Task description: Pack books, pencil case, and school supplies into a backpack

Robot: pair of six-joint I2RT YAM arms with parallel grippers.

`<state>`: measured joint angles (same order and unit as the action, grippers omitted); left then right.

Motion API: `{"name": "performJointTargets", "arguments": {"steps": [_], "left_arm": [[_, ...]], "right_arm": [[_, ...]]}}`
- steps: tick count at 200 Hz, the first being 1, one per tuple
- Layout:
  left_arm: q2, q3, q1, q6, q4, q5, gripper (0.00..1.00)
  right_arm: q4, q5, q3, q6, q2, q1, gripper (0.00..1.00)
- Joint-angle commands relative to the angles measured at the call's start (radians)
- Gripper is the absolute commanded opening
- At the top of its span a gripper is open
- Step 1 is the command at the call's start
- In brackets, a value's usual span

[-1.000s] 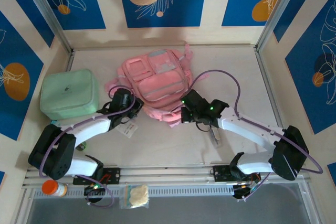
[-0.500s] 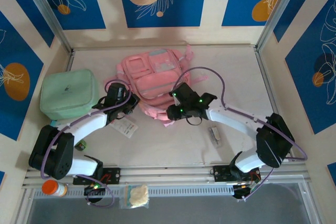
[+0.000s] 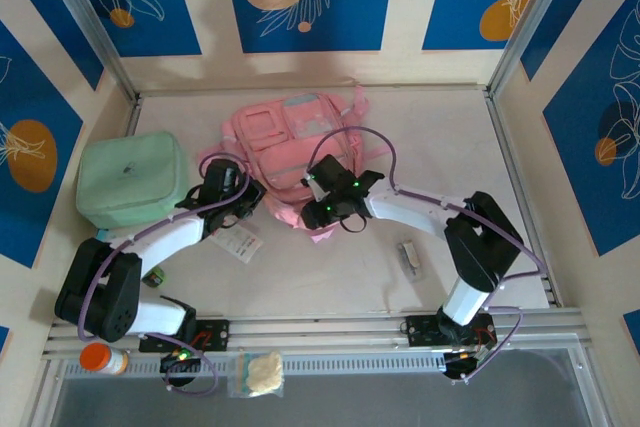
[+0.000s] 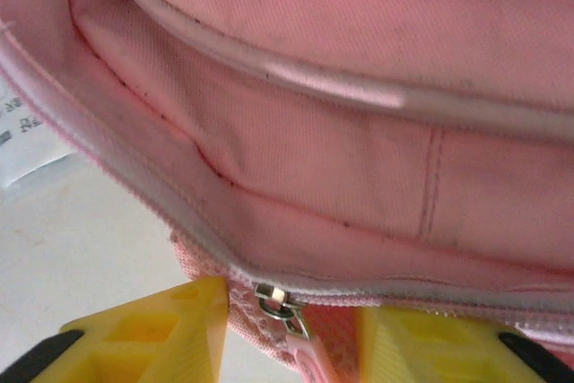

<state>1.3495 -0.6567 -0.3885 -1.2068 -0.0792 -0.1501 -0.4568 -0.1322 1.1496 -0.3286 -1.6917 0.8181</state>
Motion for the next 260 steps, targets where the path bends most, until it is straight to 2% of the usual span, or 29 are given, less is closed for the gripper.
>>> {"name": "performJointTargets", "arguments": {"steps": [1,36,81,101,140,152,175,191,212,238,253,260], "left_arm": [[-0.025,0.006,0.009,-0.013,-0.104,-0.013,0.0],[-0.039,0.012,0.01,0.004,-0.092,0.0,0.0],[-0.052,0.009,0.015,0.026,-0.064,0.022,0.0],[-0.071,0.006,0.028,0.047,-0.022,0.046,0.0],[-0.072,-0.021,0.072,0.1,0.017,0.018,0.0],[-0.065,-0.029,0.074,0.108,0.007,0.007,0.0],[-0.024,-0.069,0.076,0.122,0.011,-0.011,0.0],[0.019,-0.103,0.081,0.142,-0.01,-0.029,0.0],[0.07,-0.162,0.093,0.188,-0.007,-0.034,0.0],[0.11,-0.193,0.115,0.219,-0.023,-0.098,0.0],[0.076,-0.155,0.116,0.217,-0.05,-0.111,0.2],[0.05,-0.133,0.115,0.213,-0.046,-0.119,0.32]], "right_arm": [[0.004,-0.038,0.041,0.029,-0.027,0.016,0.34],[-0.036,-0.065,0.049,0.018,-0.015,0.022,0.14],[-0.09,-0.102,0.024,-0.007,0.028,0.019,0.0],[-0.126,-0.14,0.005,-0.041,0.065,0.01,0.0],[-0.138,-0.121,-0.108,-0.12,0.183,-0.06,0.0],[-0.155,-0.15,-0.123,-0.118,0.197,-0.065,0.0],[-0.184,-0.169,-0.092,-0.097,0.206,-0.009,0.0],[-0.177,-0.181,-0.059,-0.138,0.199,0.049,0.0],[-0.11,-0.077,-0.038,-0.211,0.176,0.059,0.0],[-0.099,-0.131,-0.005,-0.28,0.131,0.065,0.0],[-0.085,-0.148,-0.006,-0.324,0.122,0.067,0.0],[-0.072,-0.135,-0.009,-0.337,0.122,0.072,0.0]]}}
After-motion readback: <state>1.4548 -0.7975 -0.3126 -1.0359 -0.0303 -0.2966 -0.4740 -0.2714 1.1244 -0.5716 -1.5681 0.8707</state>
